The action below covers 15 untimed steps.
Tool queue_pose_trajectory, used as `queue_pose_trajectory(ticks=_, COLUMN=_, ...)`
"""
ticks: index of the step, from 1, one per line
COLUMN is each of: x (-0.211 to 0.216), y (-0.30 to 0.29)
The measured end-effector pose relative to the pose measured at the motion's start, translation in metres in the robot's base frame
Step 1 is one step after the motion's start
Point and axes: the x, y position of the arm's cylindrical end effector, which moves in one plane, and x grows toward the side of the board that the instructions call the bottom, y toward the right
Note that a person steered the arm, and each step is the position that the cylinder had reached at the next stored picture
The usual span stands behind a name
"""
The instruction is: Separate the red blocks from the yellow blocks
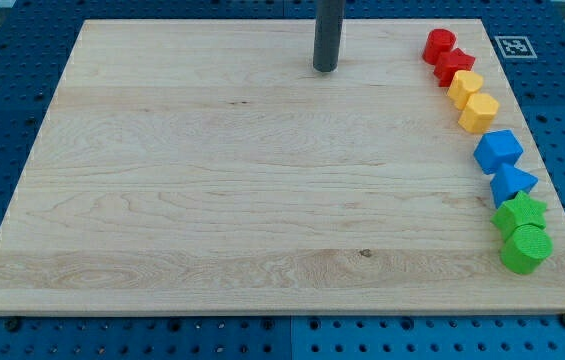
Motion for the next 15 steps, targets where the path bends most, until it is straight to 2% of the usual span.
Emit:
queue_pose_trajectory(ticks=3, x=-0.005, y=0.0)
queue_pose_trajectory(ticks=4, x=-0.054, y=0.021)
queue_pose_trajectory(ticks=5, x=-0.074, y=0.063)
queue_pose_trajectory(ticks=7, x=-0.068, y=0.083)
queue_pose_trajectory(ticks=8, x=-0.068, y=0.138)
queue_pose_trajectory(ticks=9, x=-0.066, y=0.219)
queue_pose_trajectory(ticks=10, x=-0.028, y=0.225)
queue_pose_trajectory(ticks=12, x=-0.028, y=0.209)
queue_pose_trajectory(ticks=13, x=-0.029, y=0.136)
queue_pose_trajectory(ticks=14, x=-0.03, y=0.137)
queue_pose_trajectory(ticks=15, x=-0.03, y=0.212)
